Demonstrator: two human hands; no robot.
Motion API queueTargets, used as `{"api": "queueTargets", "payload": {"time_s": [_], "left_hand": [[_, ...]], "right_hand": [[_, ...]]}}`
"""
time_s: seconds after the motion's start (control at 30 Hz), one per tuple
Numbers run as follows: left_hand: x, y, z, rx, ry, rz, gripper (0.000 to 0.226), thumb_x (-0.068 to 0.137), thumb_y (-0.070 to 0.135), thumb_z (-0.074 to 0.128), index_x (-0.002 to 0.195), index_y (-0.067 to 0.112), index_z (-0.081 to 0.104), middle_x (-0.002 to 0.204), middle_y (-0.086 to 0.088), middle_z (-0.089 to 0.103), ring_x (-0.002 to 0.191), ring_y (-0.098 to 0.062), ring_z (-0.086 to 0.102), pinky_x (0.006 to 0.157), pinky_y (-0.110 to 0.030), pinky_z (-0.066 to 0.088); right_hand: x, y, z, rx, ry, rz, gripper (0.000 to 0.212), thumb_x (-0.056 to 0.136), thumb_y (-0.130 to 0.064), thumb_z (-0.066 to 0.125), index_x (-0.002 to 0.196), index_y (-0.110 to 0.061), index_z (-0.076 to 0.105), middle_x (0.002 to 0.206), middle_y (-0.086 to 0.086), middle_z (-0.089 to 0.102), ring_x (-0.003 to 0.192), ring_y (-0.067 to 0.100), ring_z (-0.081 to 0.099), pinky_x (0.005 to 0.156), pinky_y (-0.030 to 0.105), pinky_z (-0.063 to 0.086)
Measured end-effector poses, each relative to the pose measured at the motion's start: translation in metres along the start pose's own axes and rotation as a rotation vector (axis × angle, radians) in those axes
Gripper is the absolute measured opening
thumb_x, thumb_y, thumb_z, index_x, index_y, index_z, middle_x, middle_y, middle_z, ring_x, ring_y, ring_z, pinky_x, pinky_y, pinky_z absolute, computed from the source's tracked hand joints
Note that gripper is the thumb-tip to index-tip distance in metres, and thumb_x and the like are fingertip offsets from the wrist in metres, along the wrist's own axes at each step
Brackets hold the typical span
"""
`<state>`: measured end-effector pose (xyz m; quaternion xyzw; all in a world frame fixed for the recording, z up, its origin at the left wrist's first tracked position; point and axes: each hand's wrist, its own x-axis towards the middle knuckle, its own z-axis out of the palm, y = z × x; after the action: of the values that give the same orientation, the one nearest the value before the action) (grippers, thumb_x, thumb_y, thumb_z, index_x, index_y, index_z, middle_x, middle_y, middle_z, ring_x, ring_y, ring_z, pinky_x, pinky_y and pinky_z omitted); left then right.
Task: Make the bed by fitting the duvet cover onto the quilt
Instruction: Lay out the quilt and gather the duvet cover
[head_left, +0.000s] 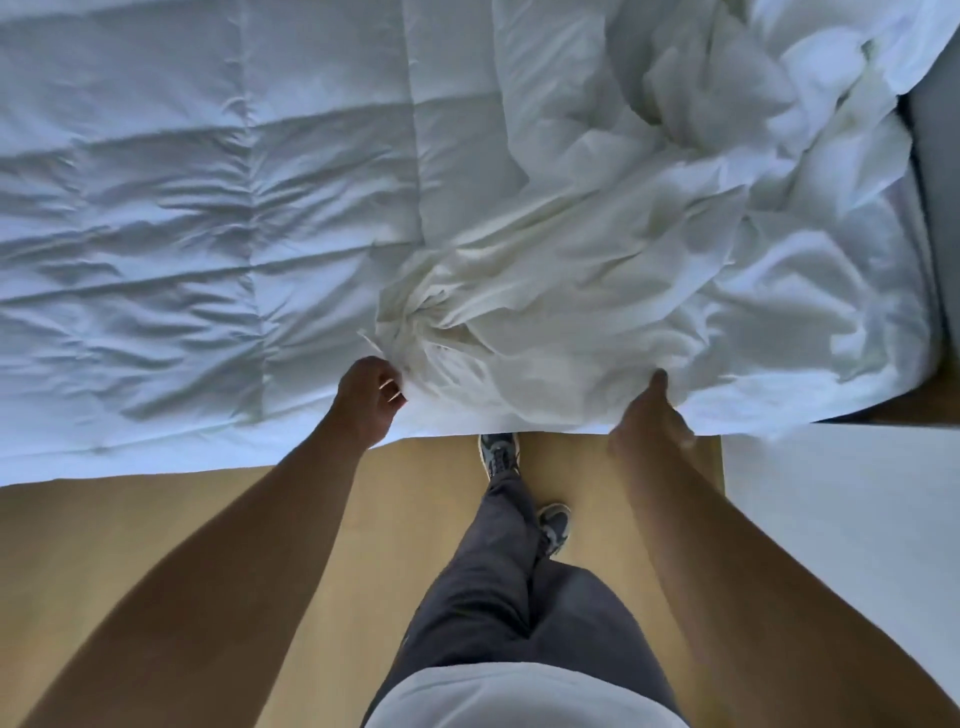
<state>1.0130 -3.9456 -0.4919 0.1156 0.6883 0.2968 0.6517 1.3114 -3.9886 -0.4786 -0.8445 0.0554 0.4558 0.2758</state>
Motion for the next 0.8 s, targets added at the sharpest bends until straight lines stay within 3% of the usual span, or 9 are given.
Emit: {"api": "queueTargets", "payload": {"time_s": [0.1,0.17,0.23,0.3,0.4,0.57,0.63,0.7,0.8], "left_hand": [[-0.002,0.000,-0.013,-0.267,0.000,-0.153,0.018,0.093,0.031,0.055,0.085,0.017,0.063,0.094,-0.011,0.068,0.082,-0.028,0.070,0.083,-0.037,0.053],[0.009,0.007,-0.019,-0.113,-0.057,-0.167,0.035,0.095,0.054,0.058,0.108,0.023,0.067,0.095,-0.008,0.073,0.090,-0.025,0.070,0.085,-0.038,0.054],[0.017,0.018,-0.019,0.052,-0.132,-0.155,0.032,0.092,0.047,0.067,0.110,0.021,0.067,0.095,-0.006,0.072,0.086,-0.022,0.068,0.084,-0.036,0.055],[0.030,0.031,-0.017,0.137,-0.163,-0.090,0.010,0.087,0.022,0.071,0.092,0.017,0.064,0.080,-0.001,0.067,0.064,-0.015,0.063,0.073,-0.031,0.053],[0.053,0.046,-0.012,0.113,-0.185,-0.054,0.024,0.081,-0.007,0.057,0.068,0.013,0.059,0.054,-0.002,0.055,0.042,-0.015,0.048,0.065,-0.031,0.045],[0.071,0.020,-0.005,0.488,-0.157,-0.026,0.027,0.085,-0.001,0.048,0.099,0.007,0.070,0.083,-0.015,0.065,0.065,-0.023,0.056,0.055,-0.027,0.044],[0.075,0.008,-0.019,0.604,-0.119,-0.002,0.034,0.085,0.000,0.041,0.099,0.011,0.069,0.089,-0.014,0.067,0.071,-0.024,0.055,0.058,-0.029,0.044],[0.079,0.005,-0.041,0.634,-0.061,0.030,0.035,0.082,-0.004,0.038,0.095,0.010,0.067,0.087,-0.011,0.064,0.073,-0.024,0.051,0.061,-0.031,0.042],[0.078,0.013,-0.068,0.650,0.027,0.146,0.035,0.076,-0.009,0.037,0.070,0.020,0.056,0.070,0.006,0.053,0.060,-0.011,0.042,0.052,-0.015,0.037]], "right_hand": [[-0.054,0.032,0.055,0.286,-0.223,0.155,0.071,0.079,-0.066,0.071,0.105,-0.001,0.067,0.079,0.006,0.068,0.068,0.022,0.066,0.066,0.033,0.058],[-0.066,0.033,0.094,0.303,-0.291,0.171,0.066,0.068,-0.068,0.080,0.085,-0.005,0.066,0.068,0.002,0.066,0.062,0.021,0.063,0.067,0.032,0.059],[-0.066,0.021,0.118,0.333,-0.306,0.188,0.066,0.067,-0.070,0.079,0.089,-0.010,0.063,0.076,0.000,0.066,0.064,0.021,0.063,0.061,0.031,0.055],[-0.052,0.001,0.134,0.392,-0.295,0.237,0.075,0.065,-0.074,0.077,0.100,-0.011,0.058,0.093,0.001,0.065,0.072,0.027,0.066,0.061,0.035,0.055],[-0.023,-0.020,0.146,0.427,-0.233,0.367,0.090,0.061,-0.079,0.074,0.129,-0.023,0.053,0.122,0.003,0.063,0.097,0.034,0.066,0.088,0.052,0.054],[0.001,-0.011,0.168,0.142,0.040,0.114,0.058,0.095,-0.042,0.058,0.145,-0.019,0.042,0.142,0.007,0.053,0.127,0.027,0.053,0.089,0.019,0.048],[0.000,-0.003,0.173,-0.046,0.146,0.043,0.058,0.089,-0.046,0.061,0.140,-0.023,0.047,0.133,0.001,0.058,0.124,0.025,0.055,0.085,0.027,0.041],[-0.007,-0.001,0.165,0.195,0.177,0.037,0.046,0.089,-0.042,0.059,0.129,-0.020,0.056,0.120,0.003,0.065,0.108,0.027,0.063,0.076,0.029,0.042],[-0.018,-0.001,0.150,0.203,0.241,0.030,0.038,0.099,-0.030,0.048,0.127,-0.007,0.059,0.121,0.014,0.066,0.093,0.029,0.062,0.071,0.033,0.046]]}}
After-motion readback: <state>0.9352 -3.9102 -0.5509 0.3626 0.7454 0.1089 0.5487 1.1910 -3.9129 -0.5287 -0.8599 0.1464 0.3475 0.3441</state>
